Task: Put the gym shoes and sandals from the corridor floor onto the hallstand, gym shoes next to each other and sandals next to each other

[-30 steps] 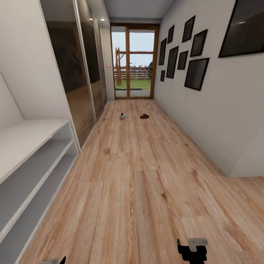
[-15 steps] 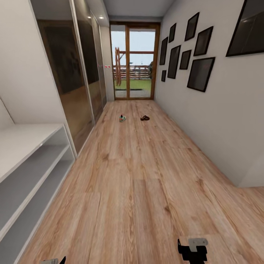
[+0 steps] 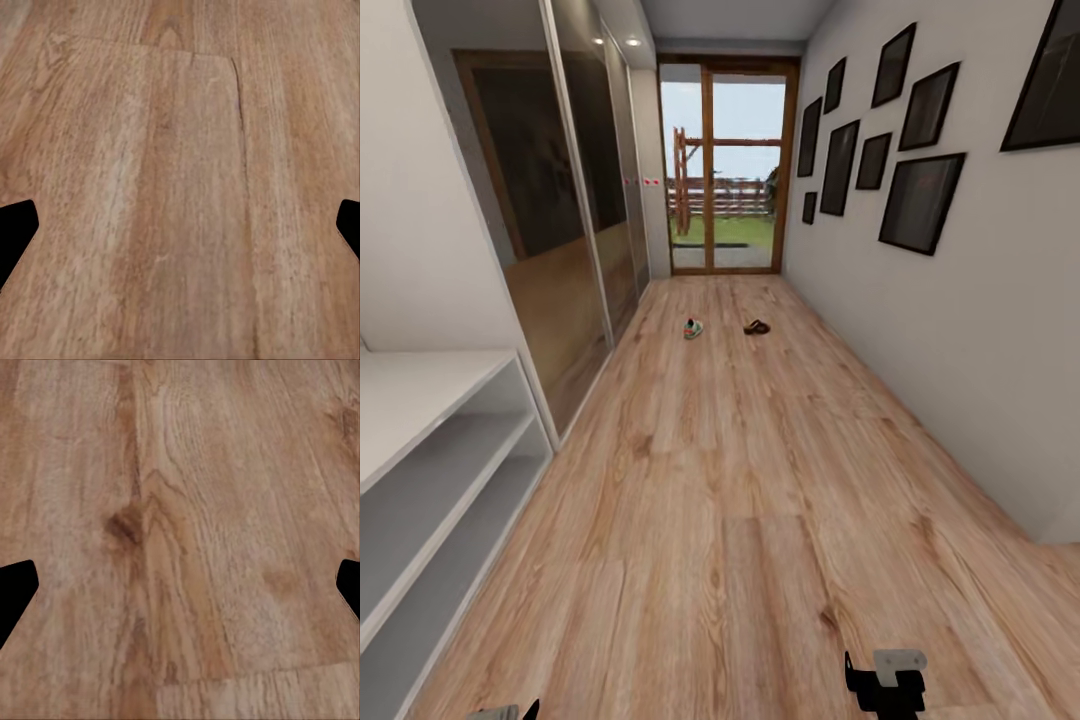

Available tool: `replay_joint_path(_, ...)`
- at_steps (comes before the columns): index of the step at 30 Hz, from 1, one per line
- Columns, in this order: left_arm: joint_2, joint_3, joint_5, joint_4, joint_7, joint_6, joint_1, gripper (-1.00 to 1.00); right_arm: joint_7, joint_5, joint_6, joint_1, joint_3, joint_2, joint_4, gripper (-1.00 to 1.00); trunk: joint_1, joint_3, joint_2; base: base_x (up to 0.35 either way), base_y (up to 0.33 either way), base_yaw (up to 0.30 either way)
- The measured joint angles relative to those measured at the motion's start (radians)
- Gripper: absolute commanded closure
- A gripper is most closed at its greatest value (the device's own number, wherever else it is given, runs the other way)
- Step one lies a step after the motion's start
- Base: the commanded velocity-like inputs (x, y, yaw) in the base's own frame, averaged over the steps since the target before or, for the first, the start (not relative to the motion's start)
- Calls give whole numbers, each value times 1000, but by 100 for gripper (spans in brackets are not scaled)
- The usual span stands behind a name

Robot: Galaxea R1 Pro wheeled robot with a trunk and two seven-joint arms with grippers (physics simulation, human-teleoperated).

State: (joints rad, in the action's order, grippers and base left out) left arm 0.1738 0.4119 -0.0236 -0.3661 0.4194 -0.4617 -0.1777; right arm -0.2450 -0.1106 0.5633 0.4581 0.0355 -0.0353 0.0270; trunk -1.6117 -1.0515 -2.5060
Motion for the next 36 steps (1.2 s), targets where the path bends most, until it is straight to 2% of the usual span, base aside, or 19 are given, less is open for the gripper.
replay_joint_path(36,0,0,0,0,0,0,0,-100,-1,0,0,0,0,0,0,-100,0,0,0,337,0,0)
